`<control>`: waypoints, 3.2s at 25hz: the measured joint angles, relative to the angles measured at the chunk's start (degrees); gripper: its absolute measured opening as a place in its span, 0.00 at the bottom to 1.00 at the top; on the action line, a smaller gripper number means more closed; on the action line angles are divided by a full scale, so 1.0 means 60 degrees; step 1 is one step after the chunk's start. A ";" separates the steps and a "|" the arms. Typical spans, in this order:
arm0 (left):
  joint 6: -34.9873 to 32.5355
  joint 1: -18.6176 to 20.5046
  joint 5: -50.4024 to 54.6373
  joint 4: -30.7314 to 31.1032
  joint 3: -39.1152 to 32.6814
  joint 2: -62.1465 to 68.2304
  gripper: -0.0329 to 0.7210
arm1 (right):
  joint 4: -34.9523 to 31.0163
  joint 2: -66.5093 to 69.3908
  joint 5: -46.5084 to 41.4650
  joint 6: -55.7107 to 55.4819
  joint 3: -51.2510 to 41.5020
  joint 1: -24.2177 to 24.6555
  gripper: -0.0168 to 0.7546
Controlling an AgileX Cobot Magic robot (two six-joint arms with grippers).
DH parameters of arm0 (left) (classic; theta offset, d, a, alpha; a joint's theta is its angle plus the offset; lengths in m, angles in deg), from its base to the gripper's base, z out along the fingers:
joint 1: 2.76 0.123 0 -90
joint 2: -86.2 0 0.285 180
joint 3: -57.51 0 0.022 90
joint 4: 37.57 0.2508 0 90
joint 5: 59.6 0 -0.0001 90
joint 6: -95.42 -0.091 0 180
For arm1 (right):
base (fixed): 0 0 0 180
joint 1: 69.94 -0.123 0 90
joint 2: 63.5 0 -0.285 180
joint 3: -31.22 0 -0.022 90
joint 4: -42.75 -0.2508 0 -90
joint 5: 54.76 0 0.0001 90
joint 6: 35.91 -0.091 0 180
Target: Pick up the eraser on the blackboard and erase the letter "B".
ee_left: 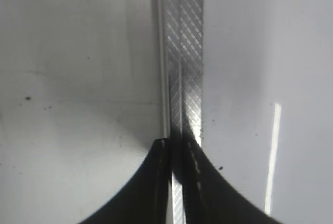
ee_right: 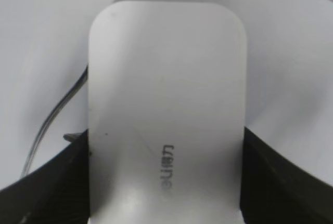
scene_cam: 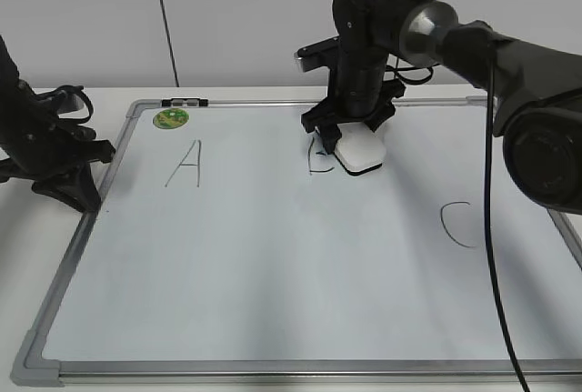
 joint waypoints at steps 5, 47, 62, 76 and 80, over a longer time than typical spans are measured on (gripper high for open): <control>0.0000 0.0000 0.0000 0.0000 0.0000 0.0000 0.08 | -0.0052 0.0058 -0.0056 0.0122 0.0054 -0.0251 0.73; 0.0000 0.0000 -0.0036 0.0040 0.0000 0.0000 0.08 | -0.0207 -0.1610 -0.0408 0.0672 -0.0013 0.0451 0.73; 0.0000 0.0000 -0.0050 0.0006 0.0000 0.0000 0.08 | 0.0033 -0.4908 -0.0317 -0.0108 -0.6264 0.1239 0.73; 0.0000 0.0000 -0.0033 0.0006 0.0000 0.0000 0.08 | -0.0170 -0.6677 0.2654 -0.0723 -1.0313 0.3475 0.73; 0.0000 0.0000 -0.0033 0.0006 0.0000 0.0000 0.08 | -0.0288 -0.6590 0.3376 -0.0744 -1.0313 0.3532 0.73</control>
